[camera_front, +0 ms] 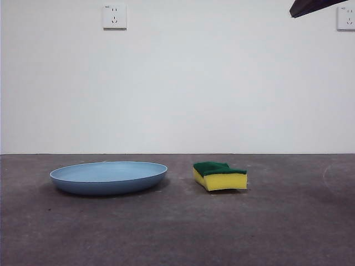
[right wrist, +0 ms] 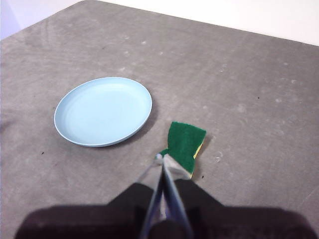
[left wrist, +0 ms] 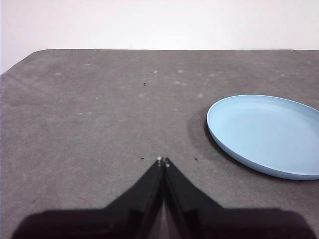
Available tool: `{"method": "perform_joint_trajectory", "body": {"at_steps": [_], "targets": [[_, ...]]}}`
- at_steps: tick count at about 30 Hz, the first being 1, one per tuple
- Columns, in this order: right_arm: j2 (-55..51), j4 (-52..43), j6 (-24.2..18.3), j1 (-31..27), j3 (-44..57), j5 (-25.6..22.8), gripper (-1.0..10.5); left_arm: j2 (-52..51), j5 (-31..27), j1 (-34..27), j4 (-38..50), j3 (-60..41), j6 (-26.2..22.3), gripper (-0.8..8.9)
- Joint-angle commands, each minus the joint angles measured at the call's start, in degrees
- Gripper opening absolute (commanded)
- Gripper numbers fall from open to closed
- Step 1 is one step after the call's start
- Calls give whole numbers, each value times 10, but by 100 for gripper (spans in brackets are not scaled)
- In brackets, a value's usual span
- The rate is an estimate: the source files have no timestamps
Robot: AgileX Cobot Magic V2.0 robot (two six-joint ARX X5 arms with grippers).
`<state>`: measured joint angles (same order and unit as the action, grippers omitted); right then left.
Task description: Pick up the plate,pick up the cloth,clean the plate with the cloth
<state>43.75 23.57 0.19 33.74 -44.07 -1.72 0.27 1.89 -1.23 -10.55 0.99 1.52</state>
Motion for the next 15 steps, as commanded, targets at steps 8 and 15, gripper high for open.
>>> {"method": "perform_joint_trajectory", "body": {"at_steps": [8, 15], "targets": [[0, -3, 3, 0, 1, -2, 2, -2, -2, -2, 1, -8, 2, -3], [-1, 0, -4, 0, 1, -2, 2, -2, -2, -2, 1, -8, 2, -3]]}}
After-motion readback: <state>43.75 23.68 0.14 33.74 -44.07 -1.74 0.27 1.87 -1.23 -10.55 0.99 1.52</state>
